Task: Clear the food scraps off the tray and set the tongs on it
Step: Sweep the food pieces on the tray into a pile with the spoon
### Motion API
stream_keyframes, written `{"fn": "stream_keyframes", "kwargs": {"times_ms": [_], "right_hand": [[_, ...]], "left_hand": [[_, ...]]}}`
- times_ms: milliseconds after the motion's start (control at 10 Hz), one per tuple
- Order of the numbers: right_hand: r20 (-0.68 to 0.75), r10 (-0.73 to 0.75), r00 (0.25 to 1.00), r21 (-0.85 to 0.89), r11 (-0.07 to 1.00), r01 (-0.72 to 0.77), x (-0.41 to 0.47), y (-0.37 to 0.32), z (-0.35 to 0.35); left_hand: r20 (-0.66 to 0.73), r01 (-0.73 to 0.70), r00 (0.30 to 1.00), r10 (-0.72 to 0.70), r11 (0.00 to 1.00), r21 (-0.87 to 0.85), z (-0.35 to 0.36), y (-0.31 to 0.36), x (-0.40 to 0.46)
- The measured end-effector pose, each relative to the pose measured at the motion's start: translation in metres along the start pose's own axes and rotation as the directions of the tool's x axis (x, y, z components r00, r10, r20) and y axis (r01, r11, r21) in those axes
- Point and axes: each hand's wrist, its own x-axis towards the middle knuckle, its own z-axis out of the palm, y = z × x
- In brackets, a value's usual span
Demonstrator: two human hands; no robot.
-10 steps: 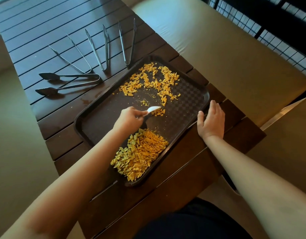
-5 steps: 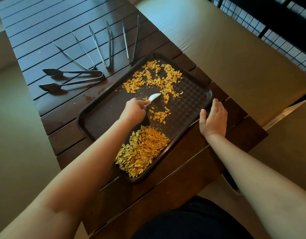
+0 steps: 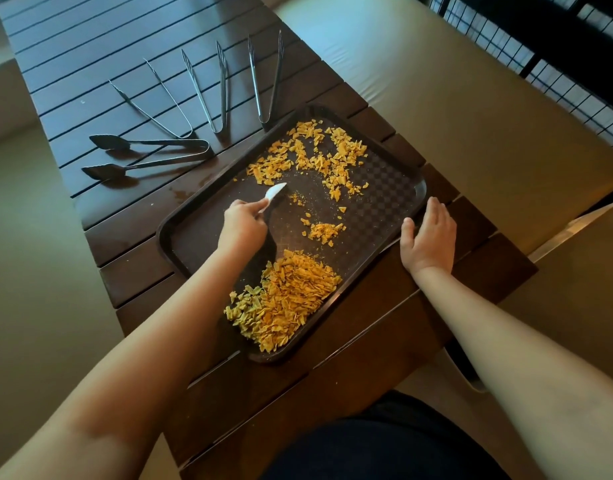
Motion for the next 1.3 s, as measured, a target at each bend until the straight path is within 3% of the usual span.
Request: {"fn": "stream_keyframes", "kwargs": {"times_ms": [300, 400, 600, 700, 900, 1100, 1300], "right_hand": [[-0.001, 0.003, 1.0, 0.009, 1.0, -0.003, 0.0, 0.0, 0.0], [0.001, 0.007, 1.0, 0.01, 1.0, -0.007, 0.0, 0.0, 0.0], [0.003, 0.007, 1.0, 0.01, 1.0, -0.007, -0.001, -0.001, 0.0], [0.0, 0.006, 1.0, 0.009, 1.0, -0.006, -0.001, -0.001, 0.0], [0.003, 0.014, 1.0, 0.006, 1.0, -0.014, 0.0, 0.0, 0.001], [0.001, 0.013, 1.0, 0.01, 1.0, -0.013, 0.001, 0.0, 0.0], [-0.004, 0.015, 1.0, 0.004, 1.0, -0.015, 0.0, -0.001, 0.0]], "left_hand": [[0.254, -0.163, 0.956, 0.144, 0.985, 0.055, 0.01, -0.002, -0.031], [0.222, -0.174, 0.96, 0.169, 0.985, 0.003, 0.006, -0.006, -0.033], [-0.006, -0.017, 1.0, 0.017, 0.998, -0.054, -0.001, -0.009, -0.013], [0.043, -0.023, 0.999, 0.024, 0.999, -0.03, -0.001, -0.011, -0.014], [0.272, -0.168, 0.95, 0.154, 0.985, 0.026, 0.002, -0.011, -0.031], [0.163, -0.246, 0.956, 0.243, 0.969, 0.0, 0.006, 0.011, -0.012], [0.308, -0.297, 0.914, 0.265, 0.953, 0.061, 0.024, 0.029, -0.001]]}}
